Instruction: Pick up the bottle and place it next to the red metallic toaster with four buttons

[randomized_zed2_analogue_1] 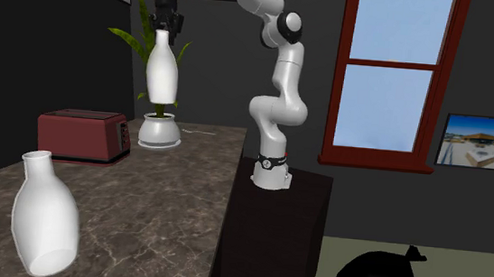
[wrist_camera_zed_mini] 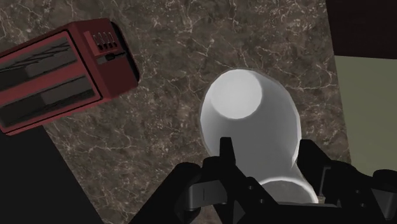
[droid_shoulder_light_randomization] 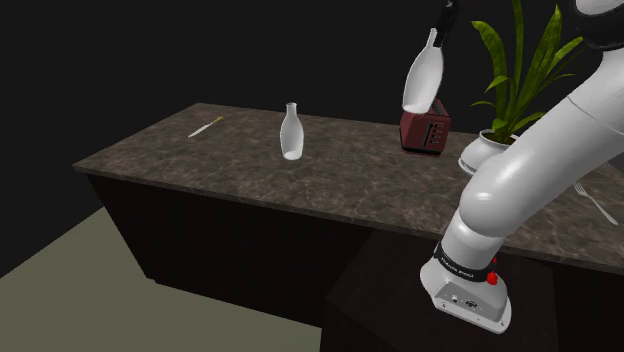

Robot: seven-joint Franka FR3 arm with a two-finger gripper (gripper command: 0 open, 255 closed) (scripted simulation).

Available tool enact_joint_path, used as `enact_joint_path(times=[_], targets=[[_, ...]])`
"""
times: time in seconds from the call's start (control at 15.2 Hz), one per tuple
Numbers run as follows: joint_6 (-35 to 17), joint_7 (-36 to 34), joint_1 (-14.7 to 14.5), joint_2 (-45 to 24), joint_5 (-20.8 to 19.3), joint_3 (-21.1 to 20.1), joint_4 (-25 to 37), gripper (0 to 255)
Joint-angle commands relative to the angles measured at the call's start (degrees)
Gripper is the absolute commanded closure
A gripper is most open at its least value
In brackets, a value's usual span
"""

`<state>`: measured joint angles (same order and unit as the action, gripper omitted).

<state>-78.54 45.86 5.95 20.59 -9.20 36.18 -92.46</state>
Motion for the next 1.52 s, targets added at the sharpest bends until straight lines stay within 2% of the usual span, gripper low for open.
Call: enact_joint_path(times=[0.0,0.2,0.4,0.53,0.66,0.86,1.06,1.12,1.45], targets=[[-0.3,3.7,0.3,-2.1,0.5,3.3,1.9,255],[-0.7,9.6,0.6,-6.2,2.4,8.9,5.3,255],[-0.8,16.5,1.3,-12.1,6.2,15.4,9.6,255],[-0.5,22.0,2.6,-17.5,10.5,20.2,13.1,255],[0.5,28.2,6.0,-24.4,16.6,24.4,17.2,255],[3.6,36.6,15.9,-35.2,26.9,26.7,25.1,255],[8.0,41.6,29.1,-44.4,35.4,24.3,35.5,255],[10.5,42.8,35.8,-48.5,39.2,22.5,41.8,255],[3.6,43.2,28.7,-44.7,35.0,24.2,30.9,255]])
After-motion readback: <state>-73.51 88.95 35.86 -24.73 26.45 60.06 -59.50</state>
